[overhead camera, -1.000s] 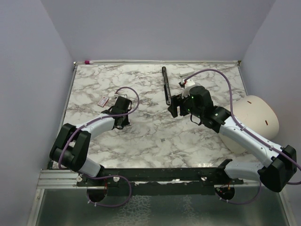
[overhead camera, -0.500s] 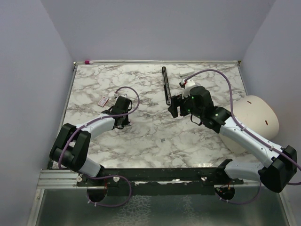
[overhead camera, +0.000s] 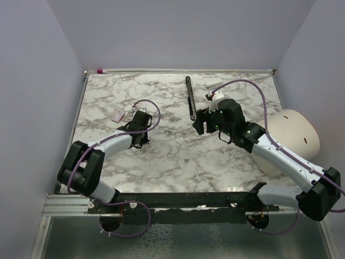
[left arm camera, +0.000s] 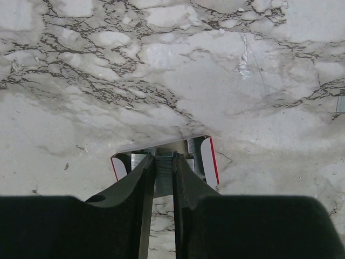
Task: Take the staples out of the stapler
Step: Place the staple in the staple box.
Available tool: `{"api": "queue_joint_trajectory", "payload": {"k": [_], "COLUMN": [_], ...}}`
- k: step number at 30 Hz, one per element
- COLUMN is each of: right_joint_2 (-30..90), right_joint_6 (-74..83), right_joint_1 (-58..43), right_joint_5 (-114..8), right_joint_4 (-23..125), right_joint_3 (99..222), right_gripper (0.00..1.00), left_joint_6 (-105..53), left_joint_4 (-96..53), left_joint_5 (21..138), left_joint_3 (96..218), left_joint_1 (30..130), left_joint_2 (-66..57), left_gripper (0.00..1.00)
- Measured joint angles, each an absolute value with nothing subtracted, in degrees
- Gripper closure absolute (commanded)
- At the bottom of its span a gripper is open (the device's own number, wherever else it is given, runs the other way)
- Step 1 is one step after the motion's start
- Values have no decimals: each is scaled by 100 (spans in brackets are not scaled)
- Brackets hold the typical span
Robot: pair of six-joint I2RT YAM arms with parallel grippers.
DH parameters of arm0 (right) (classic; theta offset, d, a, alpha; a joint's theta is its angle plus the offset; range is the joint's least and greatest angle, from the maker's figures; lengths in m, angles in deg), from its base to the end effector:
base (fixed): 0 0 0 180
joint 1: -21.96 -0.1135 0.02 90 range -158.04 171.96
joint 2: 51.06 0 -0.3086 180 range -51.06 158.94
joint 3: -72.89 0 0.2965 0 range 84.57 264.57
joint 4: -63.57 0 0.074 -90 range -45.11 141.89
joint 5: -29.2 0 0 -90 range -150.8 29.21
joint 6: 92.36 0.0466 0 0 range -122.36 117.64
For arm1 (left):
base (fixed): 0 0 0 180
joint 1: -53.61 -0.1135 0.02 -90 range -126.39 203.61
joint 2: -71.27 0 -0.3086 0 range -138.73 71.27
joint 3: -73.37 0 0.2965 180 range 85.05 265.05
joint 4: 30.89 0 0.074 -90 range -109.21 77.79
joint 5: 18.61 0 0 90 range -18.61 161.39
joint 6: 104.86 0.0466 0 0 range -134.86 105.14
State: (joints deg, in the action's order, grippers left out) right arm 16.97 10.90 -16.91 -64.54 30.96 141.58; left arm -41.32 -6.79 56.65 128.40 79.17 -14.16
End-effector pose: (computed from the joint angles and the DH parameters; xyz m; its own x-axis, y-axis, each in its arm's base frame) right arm 0.2380 0.1880 0.3393 -0.5348 -0.1371 -0.8338 -0.4731 0.8662 0.1610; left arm 0.2941 -0.1275 0.1741 -0.7840 -0.1027 -0.6122 -0.0730 0.9946 -0.0733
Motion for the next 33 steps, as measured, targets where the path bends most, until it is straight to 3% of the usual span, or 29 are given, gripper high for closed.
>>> {"api": "queue_joint_trajectory", "payload": {"k": [9,19,33], "right_joint_2": [1697,1697,1697], "right_joint_6": [1090,1092,1094], "right_joint_1": [-1691,-1691,-1659], "right_joint_5": [-6454,-6454,-6437], "right_joint_4": [3096,3096,3096], "right_joint_3": [14158,14158,14158], "right_gripper": [29,29,29], "left_joint_6": [-4130,-4130,-4134], "left_joint_4": [-674,-674,-493], "left_joint_5": [5645,5630,5630], "left_joint_3": [12803,12787,12809], "left_joint_1": [7923,7923,7926], "left_joint_2": [-1416,-1416,-1108], "left_gripper": [82,70,67]}}
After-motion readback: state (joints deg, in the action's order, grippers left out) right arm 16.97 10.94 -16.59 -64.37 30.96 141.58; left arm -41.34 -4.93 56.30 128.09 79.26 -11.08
